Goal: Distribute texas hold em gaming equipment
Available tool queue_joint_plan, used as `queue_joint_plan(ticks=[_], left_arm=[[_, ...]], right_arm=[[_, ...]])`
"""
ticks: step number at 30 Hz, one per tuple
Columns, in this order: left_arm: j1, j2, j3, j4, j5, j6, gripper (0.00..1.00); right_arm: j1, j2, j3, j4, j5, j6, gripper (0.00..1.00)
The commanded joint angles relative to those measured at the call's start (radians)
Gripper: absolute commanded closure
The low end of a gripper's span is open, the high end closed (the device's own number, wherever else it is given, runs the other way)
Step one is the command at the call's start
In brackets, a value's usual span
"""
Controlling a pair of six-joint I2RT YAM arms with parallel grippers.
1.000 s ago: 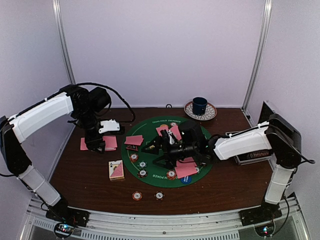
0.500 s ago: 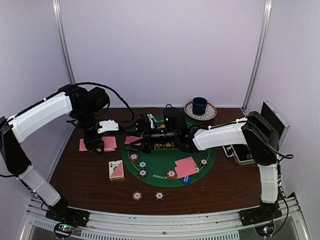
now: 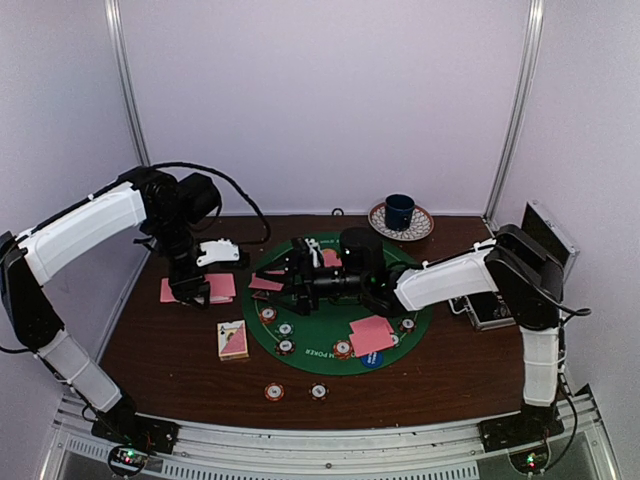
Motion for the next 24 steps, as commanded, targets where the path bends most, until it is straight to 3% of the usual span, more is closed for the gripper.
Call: queue_joint_plan(ticks=[1,8,24], left_arm=[[-0.003,-0.003,0.053,0.022,0.036,-0.003,1.0],[-0.003,0.012,0.084,0.02,0.046,-0.008,1.0],[-0.003,0.04,0.128,0.011,0.057,-0.009,1.0]], right_arm=[[-0.033,-0.073,-0.093,0.051,0.018,0.013,0.09],[-0.032,-0.046,-0.082,0.101,0.003,0.054,0.1],[0.026,0.149,0.175,0.148,-0.038,0.162,0.1]])
